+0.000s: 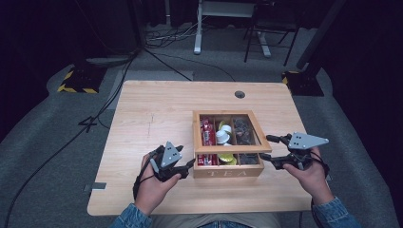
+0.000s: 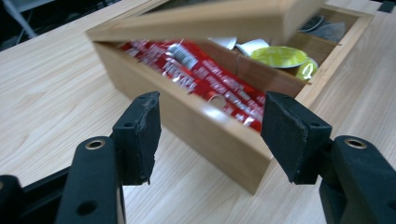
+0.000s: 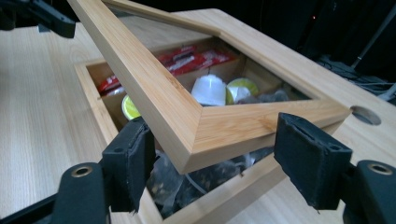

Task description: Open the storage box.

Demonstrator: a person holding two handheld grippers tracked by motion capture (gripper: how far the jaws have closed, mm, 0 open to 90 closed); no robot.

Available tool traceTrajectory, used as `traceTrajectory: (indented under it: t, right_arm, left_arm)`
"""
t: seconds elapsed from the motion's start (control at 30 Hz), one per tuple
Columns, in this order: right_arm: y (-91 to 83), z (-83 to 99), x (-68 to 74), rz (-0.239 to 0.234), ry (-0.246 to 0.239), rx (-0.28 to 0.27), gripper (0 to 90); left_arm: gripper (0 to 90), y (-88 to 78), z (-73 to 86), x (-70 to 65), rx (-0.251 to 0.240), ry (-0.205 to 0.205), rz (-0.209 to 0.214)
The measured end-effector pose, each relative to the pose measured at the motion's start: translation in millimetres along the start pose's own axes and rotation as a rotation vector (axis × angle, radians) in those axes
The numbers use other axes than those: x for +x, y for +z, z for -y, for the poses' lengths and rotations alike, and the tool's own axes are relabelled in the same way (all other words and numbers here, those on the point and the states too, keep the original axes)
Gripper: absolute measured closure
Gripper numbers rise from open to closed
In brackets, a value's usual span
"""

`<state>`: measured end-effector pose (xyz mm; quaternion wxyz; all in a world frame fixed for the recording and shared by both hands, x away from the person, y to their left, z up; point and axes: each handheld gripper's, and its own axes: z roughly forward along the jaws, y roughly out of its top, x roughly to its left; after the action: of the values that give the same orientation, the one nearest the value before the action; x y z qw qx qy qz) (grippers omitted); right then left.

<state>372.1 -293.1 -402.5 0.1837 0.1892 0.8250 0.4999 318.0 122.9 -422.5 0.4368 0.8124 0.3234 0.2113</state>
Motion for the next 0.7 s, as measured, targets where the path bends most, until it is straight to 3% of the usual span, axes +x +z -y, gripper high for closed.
traceTrajectory:
  t: [0.3, 0.7]
  right_arm:
    - [-3.5, -30.1, -18.2, -0.014, -0.022, -0.039, 32.3]
    - [3.6, -52.1, -38.1, -0.051, -0.021, -0.054, 40.3]
  left_arm:
    - [36.5, -15.8, 17.5, 12.0, 0.018, -0.057, -0.058]
    - [36.0, -26.6, 32.6, 22.4, 0.041, -0.099, -0.104]
